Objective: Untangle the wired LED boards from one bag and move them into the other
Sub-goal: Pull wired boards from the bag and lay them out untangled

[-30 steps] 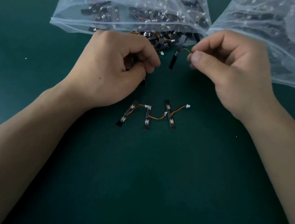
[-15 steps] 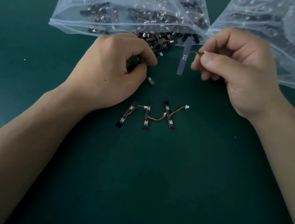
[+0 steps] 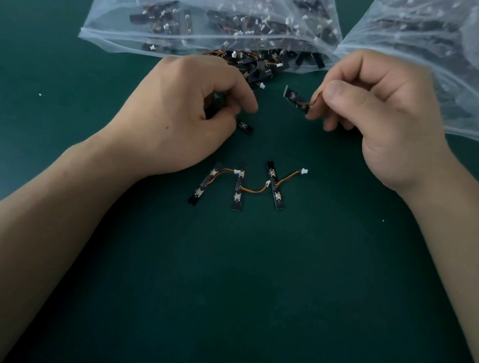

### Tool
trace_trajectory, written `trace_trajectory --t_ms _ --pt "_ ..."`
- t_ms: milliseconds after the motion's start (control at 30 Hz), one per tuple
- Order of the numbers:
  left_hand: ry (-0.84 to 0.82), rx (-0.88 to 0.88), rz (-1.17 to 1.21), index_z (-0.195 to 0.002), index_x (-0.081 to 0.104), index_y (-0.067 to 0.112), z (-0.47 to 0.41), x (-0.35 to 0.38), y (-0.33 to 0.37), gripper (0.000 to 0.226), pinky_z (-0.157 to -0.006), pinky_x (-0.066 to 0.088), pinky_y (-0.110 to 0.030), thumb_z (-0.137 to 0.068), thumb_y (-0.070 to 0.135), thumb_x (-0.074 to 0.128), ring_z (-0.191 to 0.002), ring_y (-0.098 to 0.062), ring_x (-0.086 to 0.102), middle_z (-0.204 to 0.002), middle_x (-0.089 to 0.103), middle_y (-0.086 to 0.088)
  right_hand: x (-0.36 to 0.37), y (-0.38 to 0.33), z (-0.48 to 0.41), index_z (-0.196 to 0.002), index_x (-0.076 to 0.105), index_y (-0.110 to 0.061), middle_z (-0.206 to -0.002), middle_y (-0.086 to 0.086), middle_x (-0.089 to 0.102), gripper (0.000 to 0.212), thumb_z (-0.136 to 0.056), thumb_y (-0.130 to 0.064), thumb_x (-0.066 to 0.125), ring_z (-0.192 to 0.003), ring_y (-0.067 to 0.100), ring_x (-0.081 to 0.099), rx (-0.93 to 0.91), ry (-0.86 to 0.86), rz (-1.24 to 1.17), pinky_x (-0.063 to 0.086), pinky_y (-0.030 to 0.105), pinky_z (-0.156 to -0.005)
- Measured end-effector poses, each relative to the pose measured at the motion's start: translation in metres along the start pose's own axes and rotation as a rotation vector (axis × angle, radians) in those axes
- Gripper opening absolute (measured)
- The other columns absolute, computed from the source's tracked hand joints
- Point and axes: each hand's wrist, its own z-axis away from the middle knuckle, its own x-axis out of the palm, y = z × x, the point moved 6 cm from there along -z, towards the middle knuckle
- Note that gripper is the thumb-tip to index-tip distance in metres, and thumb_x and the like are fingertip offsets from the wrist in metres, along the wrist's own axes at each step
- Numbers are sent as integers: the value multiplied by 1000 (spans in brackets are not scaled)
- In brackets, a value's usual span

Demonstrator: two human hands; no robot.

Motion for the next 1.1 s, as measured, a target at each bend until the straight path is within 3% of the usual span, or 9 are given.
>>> trace_trajectory --t_ms 67,167,400,633,767,833,933,1033,1100 --pt "-7 20 4 -101 79 20 0 1 1 30 -78 49 -26 -85 1 63 -81 -20 63 -94 70 5 0 0 1 -85 67 -16 -83 0 75 15 -96 -23 61 -66 14 61 -10 10 40 43 18 -62" --pt "-11 30 9 -102 79 20 0 2 0 30 -79 49 -28 -86 0 63 -82 -19 63 -94 69 6 2 1 2 -86 68 -10 -83 1 75 20 -97 -26 63 -68 30 60 -28 13 136 47 36 -61" --pt "-50 48 14 -101 78 20 0 3 2 37 -80 50 -38 -80 0 56 -87 -20 63 -91 68 6 6 -1 5 -86 69 -12 -78 3 71 22 -99 -29 66 -64 4 56 -64 -2 241 39 14 -63" --pt "-72 9 58 -97 78 20 0 3 0 51 -76 45 -13 -71 -10 46 -86 -5 61 -86 69 9 -6 3 4 -83 66 -8 -76 3 67 22 -96 -25 63 -64 6 53 -43 -22 348 38 18 -60" --pt "-42 14 91 -98 77 22 1 0 2 50 -70 48 -26 -71 -6 47 -76 -18 58 -88 68 9 -5 5 4 -79 64 -7 -82 12 69 27 -93 -30 57 -69 20 58 -43 -126 376 45 36 -64" --pt "-11 14 98 -99 76 23 2 -1 2 49 -67 47 -25 -72 -6 47 -73 -20 56 -87 68 10 -3 3 3 -75 63 -6 -83 14 69 32 -94 -30 51 -76 28 62 -61 -135 364 47 41 -69" --pt "53 -4 79 -99 76 24 1 -4 0 47 -64 40 -12 -74 -6 49 -71 -16 55 -86 67 12 -4 1 2 -73 61 -6 -83 13 70 37 -95 -31 46 -76 22 62 -69 -105 332 47 39 -70" --pt "88 -35 77 -98 76 26 0 -5 -2 43 -63 41 -13 -75 -1 51 -70 -17 55 -86 68 10 -3 4 4 -79 64 -6 -78 10 68 32 -95 -32 54 -69 20 59 -51 -113 356 46 39 -65" --pt "101 -52 74 -97 76 27 0 -5 -4 42 -62 43 -16 -75 2 51 -70 -17 56 -86 68 11 -1 3 5 -84 67 -13 -76 -4 66 23 -92 -34 60 -67 13 57 -49 -147 377 43 26 -62"
